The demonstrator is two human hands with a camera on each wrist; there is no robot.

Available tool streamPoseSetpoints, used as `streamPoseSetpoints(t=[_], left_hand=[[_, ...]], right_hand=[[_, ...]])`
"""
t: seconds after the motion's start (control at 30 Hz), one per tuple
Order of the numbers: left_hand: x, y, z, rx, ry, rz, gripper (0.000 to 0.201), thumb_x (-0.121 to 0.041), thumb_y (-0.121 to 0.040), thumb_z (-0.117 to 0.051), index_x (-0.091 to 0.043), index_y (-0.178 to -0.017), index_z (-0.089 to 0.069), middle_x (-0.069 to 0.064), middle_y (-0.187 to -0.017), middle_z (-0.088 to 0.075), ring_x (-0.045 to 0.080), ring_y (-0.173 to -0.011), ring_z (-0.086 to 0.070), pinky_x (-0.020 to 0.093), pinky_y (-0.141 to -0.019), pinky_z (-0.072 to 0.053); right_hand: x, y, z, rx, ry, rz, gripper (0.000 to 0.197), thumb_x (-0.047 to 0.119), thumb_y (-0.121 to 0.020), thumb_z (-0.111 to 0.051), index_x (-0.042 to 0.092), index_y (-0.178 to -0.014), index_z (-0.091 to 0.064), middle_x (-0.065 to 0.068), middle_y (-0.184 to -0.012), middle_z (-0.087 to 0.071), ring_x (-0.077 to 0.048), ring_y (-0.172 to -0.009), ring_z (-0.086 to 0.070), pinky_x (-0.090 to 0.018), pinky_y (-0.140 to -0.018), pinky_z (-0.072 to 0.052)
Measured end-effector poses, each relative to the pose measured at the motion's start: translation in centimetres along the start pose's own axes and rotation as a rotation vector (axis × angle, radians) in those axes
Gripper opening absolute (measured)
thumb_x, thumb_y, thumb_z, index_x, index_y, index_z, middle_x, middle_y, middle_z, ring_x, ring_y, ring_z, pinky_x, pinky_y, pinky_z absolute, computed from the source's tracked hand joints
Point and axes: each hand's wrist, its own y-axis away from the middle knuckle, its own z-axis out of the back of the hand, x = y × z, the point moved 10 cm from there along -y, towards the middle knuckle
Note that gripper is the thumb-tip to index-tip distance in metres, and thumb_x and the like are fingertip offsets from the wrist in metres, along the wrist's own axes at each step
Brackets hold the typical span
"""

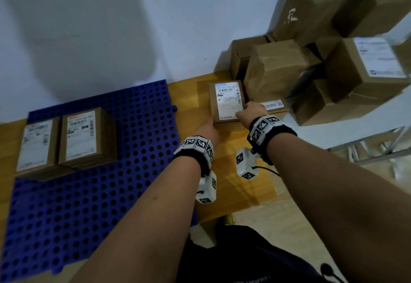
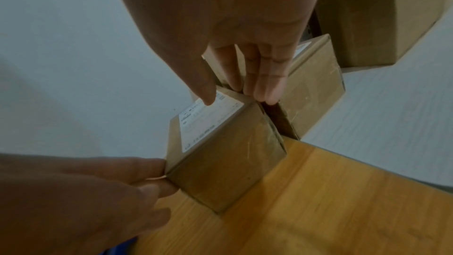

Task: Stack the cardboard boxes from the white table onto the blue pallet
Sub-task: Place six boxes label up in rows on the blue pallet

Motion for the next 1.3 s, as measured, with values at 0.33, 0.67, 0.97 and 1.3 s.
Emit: streamPoseSetpoints(t=[0.33, 0.67, 0.97, 1.3], left_hand=[[3.0, 0.6, 1.0, -0.047, 0.071, 0.136, 0.033, -0.025, -0.098, -0.041, -0.012, -0.128, -0.049, 0.013, -0.124, -0.059, 0.030, -0.099, -0.059, 0.031, -0.071, -0.042], [4.3, 2.9, 6.7, -0.277, 0.001, 0.077, 0.034, -0.019, -0.101, -0.037, -0.003, -0.129, -0.047, 0.016, -0.132, -0.051, 0.031, -0.119, -0.051, 0.038, -0.096, -0.043], [13.2, 5.6, 12.0, -0.319, 0.002, 0.164, 0.031, -0.016, -0.099, -0.035, -0.004, -0.124, -0.047, 0.016, -0.129, -0.052, 0.031, -0.113, -0.055, 0.036, -0.084, -0.044], [19.2, 7.9, 13.6, -0.316, -0.187, 0.109, 0.035, -0.015, -0.096, -0.042, -0.010, -0.130, -0.047, 0.011, -0.132, -0.047, 0.030, -0.118, -0.048, 0.040, -0.095, -0.045]], right_hand=[[0.8, -0.2, -3.1, 0.155, -0.039, 0.040, 0.033, 0.029, -0.093, -0.056, 0.004, -0.115, -0.060, -0.015, -0.115, -0.064, -0.031, -0.102, -0.062, -0.035, -0.084, -0.050], [6.2, 2.0, -1.1, 0.042, -0.105, 0.136, 0.015, 0.025, -0.092, -0.054, 0.011, -0.095, -0.054, -0.009, -0.100, -0.061, -0.025, -0.084, -0.058, -0.034, -0.075, -0.050], [14.1, 6.1, -7.4, 0.122, -0.126, 0.242, 0.020, 0.024, -0.088, -0.060, 0.009, -0.101, -0.064, -0.008, -0.096, -0.069, -0.023, -0.082, -0.066, -0.038, -0.078, -0.058], [17.7, 8.8, -13.7, 0.155, 0.121, 0.263, 0.042, 0.020, -0.091, -0.063, 0.004, -0.126, -0.047, -0.015, -0.120, -0.060, -0.031, -0.106, -0.061, -0.033, -0.072, -0.046]])
